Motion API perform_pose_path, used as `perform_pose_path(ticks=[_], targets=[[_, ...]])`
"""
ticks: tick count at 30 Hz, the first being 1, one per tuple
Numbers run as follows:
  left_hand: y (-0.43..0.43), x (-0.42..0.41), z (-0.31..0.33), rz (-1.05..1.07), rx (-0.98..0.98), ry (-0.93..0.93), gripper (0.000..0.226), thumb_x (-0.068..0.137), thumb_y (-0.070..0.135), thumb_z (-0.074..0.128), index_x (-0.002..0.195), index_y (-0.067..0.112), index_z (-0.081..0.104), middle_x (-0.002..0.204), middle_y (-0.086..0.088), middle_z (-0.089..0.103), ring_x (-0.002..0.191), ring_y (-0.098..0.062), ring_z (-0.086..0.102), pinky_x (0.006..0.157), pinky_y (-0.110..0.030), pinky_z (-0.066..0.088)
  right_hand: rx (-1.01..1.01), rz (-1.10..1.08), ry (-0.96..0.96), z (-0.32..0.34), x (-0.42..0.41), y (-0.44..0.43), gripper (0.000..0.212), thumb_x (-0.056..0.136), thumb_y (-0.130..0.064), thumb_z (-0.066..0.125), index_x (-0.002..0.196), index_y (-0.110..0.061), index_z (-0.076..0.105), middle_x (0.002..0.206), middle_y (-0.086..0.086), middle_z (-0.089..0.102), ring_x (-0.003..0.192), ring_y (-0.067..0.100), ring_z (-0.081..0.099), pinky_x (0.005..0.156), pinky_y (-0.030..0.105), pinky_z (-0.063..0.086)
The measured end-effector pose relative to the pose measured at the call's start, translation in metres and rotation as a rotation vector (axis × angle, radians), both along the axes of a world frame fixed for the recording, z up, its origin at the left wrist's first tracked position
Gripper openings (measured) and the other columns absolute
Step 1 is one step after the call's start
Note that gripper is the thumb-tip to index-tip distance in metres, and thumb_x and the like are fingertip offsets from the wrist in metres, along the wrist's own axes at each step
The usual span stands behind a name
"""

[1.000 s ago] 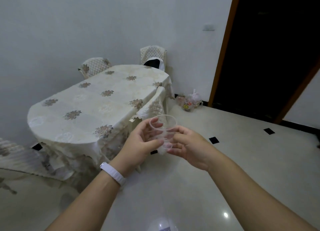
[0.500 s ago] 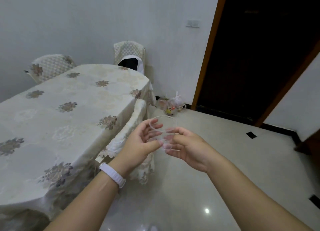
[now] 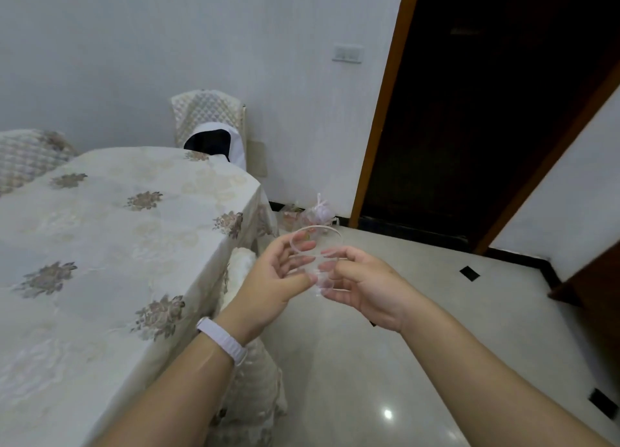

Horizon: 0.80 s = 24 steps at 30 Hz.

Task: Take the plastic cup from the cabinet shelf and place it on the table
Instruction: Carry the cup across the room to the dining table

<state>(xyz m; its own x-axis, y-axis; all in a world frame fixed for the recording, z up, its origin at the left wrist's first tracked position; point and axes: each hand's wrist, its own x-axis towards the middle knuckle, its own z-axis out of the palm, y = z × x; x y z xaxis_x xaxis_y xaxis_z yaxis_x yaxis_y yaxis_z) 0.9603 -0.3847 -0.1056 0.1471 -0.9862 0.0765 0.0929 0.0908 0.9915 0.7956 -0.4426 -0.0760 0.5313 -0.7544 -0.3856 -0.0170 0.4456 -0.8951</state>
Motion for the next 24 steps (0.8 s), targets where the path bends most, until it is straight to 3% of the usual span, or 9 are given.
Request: perform_pose_path(ticks=[3,7,13,18,24], targets=[[-0.033,0.005,-0.005,-0.007,0.009,-0.008,0.057,0.071,0.003,0.071,0.121,0.025,0.054,0.125,-0.006,0.062,0.114,-0.021,0.061,0.098,-0.038,0.050,0.002,0.004,-0.008,-0.007,0.003,-0.034,0.031,0.089,-0.004,0.059,0.118,-0.009,0.057,0.101,0.016,0.061,0.092,0.026,0.060,0.086,0.039,0.056],[-0.079,0.007,-0.013,0.006,0.022,-0.016,0.055,0.072,0.003,0.070,0.119,0.026,0.055,0.124,-0.005,0.063,0.114,-0.021,0.061,0.094,-0.034,0.052,0.012,0.032,-0.011,-0.020,0.005,-0.085,0.031,0.087,-0.006,0.062,0.117,-0.011,0.058,0.103,0.016,0.063,0.092,0.026,0.062,0.089,0.042,0.055],[-0.175,0.016,-0.015,0.092,0.027,-0.040,0.057,0.071,0.003,0.069,0.122,0.022,0.053,0.124,-0.007,0.062,0.116,-0.025,0.059,0.100,-0.041,0.047,0.023,0.121,-0.051,-0.032,0.023,-0.197,0.036,0.085,-0.009,0.064,0.120,-0.010,0.059,0.105,0.017,0.062,0.092,0.027,0.061,0.088,0.042,0.056],[-0.261,0.025,-0.010,0.145,0.066,-0.060,0.064,0.071,0.000,0.069,0.130,0.014,0.048,0.130,-0.012,0.058,0.118,-0.028,0.058,0.098,-0.040,0.050,0.027,0.166,-0.064,-0.024,0.032,-0.289,0.028,0.090,-0.001,0.057,0.118,-0.008,0.058,0.101,0.016,0.059,0.091,0.027,0.056,0.091,0.044,0.054],[-0.330,0.036,-0.006,0.242,0.051,-0.036,0.064,0.070,-0.002,0.070,0.130,0.012,0.049,0.129,-0.012,0.060,0.120,-0.025,0.059,0.102,-0.050,0.046,0.029,0.267,-0.079,-0.018,0.055,-0.375,0.031,0.089,0.005,0.053,0.119,-0.003,0.056,0.100,0.016,0.057,0.089,0.027,0.055,0.090,0.042,0.052]])
